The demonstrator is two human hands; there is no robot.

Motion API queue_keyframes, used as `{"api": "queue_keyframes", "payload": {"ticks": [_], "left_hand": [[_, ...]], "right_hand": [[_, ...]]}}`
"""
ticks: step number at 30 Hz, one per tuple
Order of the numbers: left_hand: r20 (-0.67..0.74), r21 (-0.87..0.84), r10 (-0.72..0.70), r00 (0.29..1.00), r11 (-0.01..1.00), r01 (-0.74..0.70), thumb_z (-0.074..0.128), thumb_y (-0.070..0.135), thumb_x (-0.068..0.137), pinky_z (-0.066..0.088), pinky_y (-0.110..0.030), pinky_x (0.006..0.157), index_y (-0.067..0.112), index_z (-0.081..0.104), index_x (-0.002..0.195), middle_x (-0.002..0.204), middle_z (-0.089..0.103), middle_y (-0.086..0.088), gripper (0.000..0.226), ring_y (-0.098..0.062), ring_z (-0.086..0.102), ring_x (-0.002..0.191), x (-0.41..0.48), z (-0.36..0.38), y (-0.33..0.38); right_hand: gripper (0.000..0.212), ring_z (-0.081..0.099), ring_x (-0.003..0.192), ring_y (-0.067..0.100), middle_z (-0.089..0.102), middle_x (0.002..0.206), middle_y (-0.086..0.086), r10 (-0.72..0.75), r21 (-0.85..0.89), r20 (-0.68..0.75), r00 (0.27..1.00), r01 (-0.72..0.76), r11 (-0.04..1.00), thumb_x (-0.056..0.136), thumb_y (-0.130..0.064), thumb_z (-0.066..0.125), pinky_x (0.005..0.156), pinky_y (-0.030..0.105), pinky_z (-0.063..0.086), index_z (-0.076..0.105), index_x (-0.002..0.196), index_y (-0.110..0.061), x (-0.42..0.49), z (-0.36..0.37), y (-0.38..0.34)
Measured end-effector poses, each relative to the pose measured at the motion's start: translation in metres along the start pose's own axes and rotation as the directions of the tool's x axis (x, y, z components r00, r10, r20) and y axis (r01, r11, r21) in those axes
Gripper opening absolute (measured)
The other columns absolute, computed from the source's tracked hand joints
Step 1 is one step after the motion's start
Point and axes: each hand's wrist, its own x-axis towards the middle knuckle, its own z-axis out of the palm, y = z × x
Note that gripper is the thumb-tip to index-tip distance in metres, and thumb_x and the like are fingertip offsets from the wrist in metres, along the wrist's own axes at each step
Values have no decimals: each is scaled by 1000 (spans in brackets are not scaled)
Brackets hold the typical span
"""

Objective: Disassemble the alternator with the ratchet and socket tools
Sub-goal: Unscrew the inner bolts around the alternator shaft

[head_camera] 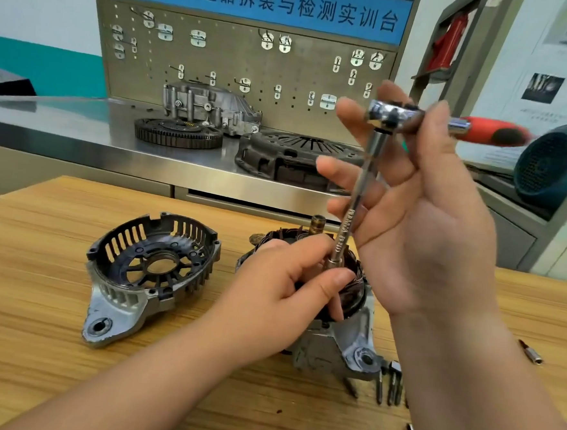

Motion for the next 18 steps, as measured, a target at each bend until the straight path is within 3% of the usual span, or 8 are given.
{"api": "queue_keyframes", "payload": {"ticks": [4,8,13,15,18], "left_hand": [[8,-8,-39,999,999,39,42,51,84,48,-44,83,7,59,94,73,71,14,49,-20,65,71,-1,1,1],[83,53,-19,996,999,14,39,50,88,45,-32,81,8,59,91,76,71,14,46,-16,64,73,3,-8,1],[136,106,-3,991,994,-11,37,46,88,40,-27,81,9,61,94,80,70,18,45,-13,62,81,4,-12,1],[103,82,-1,995,997,-7,39,46,86,43,-30,80,4,60,95,77,71,17,48,-15,63,76,2,-9,0],[59,63,-7,998,998,3,41,47,85,48,-41,81,5,60,96,76,71,16,47,-18,64,75,1,-5,0]], "right_hand": [[25,69,80,20,68,116,-2,-217,-225,2,976,212,951,90,-25,52,61,26,52,61,113,-27,-2,2,-1],[31,70,72,19,67,124,-2,-119,-99,33,992,122,988,92,-29,47,60,26,55,58,120,-27,-2,1,-1],[34,70,71,20,70,117,1,31,45,37,999,-33,998,99,-36,35,59,26,54,53,122,-18,2,-6,-4],[33,70,71,20,72,111,3,26,32,31,999,-27,999,98,-37,36,59,26,54,54,121,-20,1,-6,-3],[25,71,75,20,68,116,7,-120,-146,1,993,118,982,95,-30,45,60,28,55,59,115,-27,-1,-1,-1]]}}
